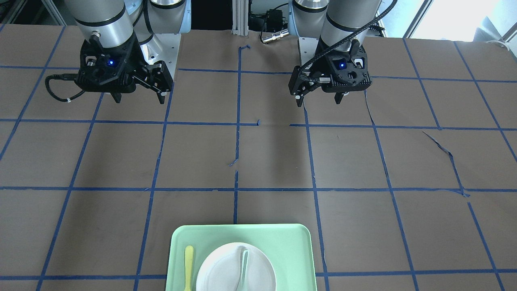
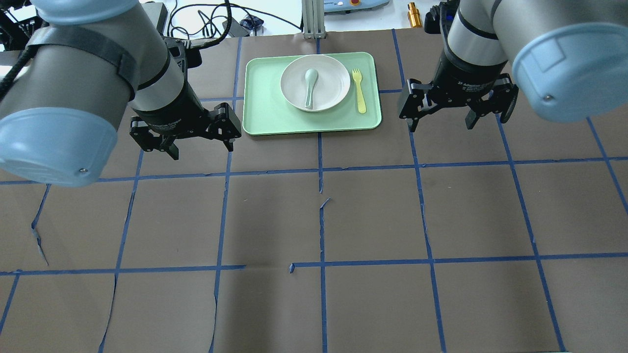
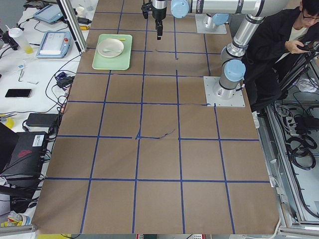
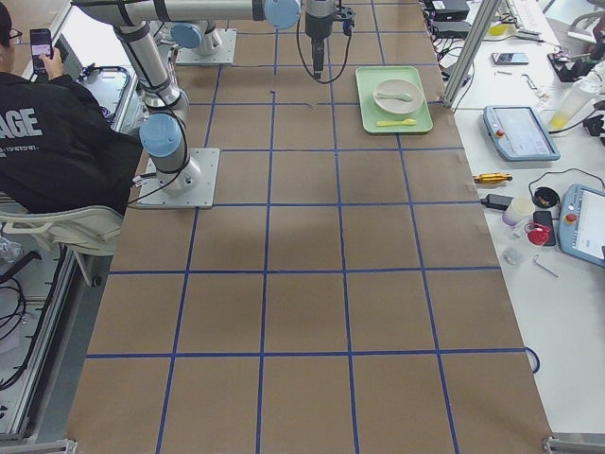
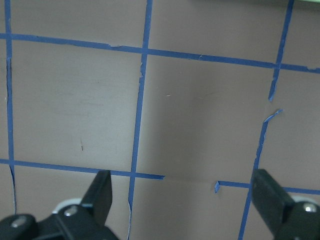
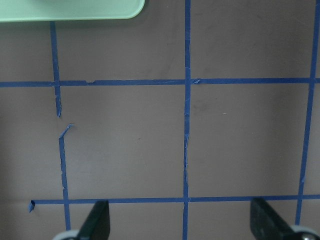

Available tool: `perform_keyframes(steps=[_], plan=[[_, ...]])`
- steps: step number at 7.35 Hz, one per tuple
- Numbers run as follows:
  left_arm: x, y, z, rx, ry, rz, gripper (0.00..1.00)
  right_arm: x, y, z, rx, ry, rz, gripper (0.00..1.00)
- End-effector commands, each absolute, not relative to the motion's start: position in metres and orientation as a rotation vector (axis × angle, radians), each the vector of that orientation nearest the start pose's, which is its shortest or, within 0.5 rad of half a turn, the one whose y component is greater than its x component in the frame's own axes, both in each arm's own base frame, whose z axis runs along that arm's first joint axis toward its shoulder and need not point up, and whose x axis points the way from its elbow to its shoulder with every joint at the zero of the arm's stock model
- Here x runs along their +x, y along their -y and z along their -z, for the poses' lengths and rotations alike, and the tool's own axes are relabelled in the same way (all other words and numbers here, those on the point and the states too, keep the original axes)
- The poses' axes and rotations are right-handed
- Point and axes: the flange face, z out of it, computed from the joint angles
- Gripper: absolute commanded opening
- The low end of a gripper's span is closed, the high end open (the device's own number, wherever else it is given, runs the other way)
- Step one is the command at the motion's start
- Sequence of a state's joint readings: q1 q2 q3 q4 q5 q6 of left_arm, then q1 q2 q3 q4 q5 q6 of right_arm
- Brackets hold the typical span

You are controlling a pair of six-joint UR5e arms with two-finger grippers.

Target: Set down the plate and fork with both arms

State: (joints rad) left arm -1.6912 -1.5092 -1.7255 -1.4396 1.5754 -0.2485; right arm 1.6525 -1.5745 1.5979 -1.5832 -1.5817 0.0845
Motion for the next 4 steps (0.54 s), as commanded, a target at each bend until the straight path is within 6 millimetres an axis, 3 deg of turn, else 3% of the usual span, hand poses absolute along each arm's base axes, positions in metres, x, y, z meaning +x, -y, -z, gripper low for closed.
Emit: perform_keyframes(steps=[1, 2, 4], plan=[[-0.187, 0.452, -0.460, -0.203, -3.140, 0.079, 1.00, 0.174, 0.484, -0.478, 0.014, -3.154, -0.030, 1.00], [-0.182, 0.459, -0.473, -0.217, -3.138, 0.111, 1.00, 0.175, 0.484, -0.479, 0.017, -3.155, -0.027, 1.00], [-0.181, 0.460, -0.474, -0.222, -3.138, 0.106, 1.00, 0.176, 0.484, -0.478, 0.017, -3.154, -0.025, 1.00]])
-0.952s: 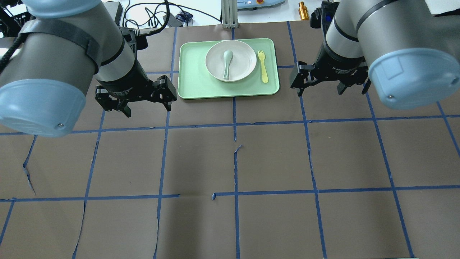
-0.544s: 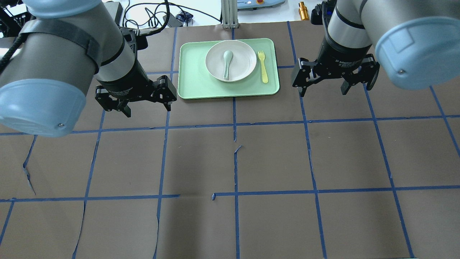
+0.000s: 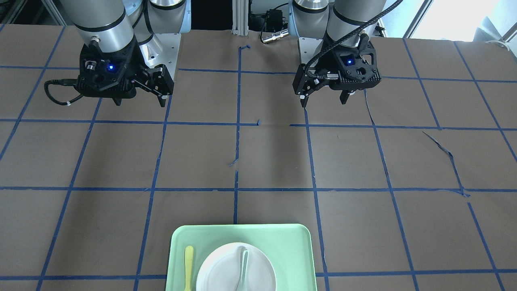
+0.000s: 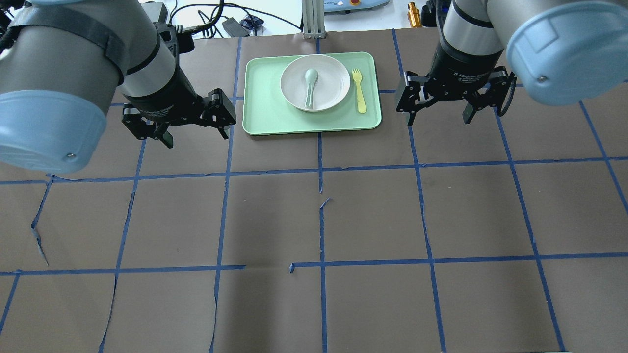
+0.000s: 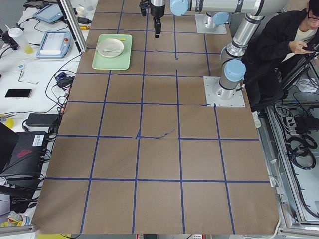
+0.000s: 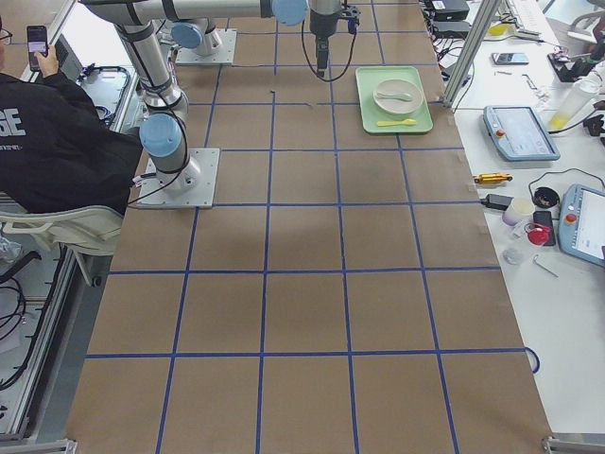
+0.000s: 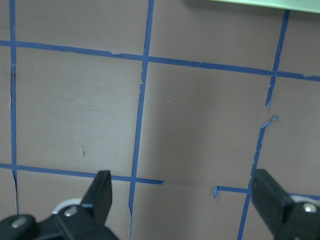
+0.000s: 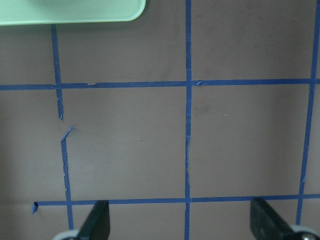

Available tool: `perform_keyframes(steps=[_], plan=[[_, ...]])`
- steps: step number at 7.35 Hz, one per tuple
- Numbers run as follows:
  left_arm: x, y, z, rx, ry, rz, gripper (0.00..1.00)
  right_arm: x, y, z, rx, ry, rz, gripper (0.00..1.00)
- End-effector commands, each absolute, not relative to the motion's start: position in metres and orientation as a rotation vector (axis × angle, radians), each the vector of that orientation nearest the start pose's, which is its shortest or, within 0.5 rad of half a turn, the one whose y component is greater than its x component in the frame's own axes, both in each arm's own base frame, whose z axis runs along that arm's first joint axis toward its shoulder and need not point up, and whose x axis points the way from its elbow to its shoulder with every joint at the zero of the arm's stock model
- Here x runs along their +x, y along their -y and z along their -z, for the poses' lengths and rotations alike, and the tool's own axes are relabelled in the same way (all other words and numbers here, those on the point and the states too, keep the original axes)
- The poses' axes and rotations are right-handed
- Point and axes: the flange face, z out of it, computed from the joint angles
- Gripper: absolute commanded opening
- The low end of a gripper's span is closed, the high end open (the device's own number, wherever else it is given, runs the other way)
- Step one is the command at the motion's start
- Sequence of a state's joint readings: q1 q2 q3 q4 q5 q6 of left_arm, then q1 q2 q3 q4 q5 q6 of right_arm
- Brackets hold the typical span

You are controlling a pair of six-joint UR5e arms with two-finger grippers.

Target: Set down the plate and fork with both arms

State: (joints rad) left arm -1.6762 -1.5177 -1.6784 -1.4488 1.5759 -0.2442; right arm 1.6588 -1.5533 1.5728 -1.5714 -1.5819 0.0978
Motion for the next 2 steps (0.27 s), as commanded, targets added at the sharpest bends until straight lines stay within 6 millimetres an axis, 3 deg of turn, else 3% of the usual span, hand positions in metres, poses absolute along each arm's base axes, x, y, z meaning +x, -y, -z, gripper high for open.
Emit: perform_keyframes(steps=[1, 2], plan=[[-0.1803, 0.4593, -0.4729, -0.224, -3.133, 0.103, 1.00, 0.1758, 0.4847, -0.4776, 0.017, -3.155, -0.027, 1.00], [-0.1801, 0.4590, -0.4714, -0.224, -3.131, 0.098, 1.00, 0.1758, 0.4847, -0.4776, 0.017, -3.155, -0.027, 1.00]])
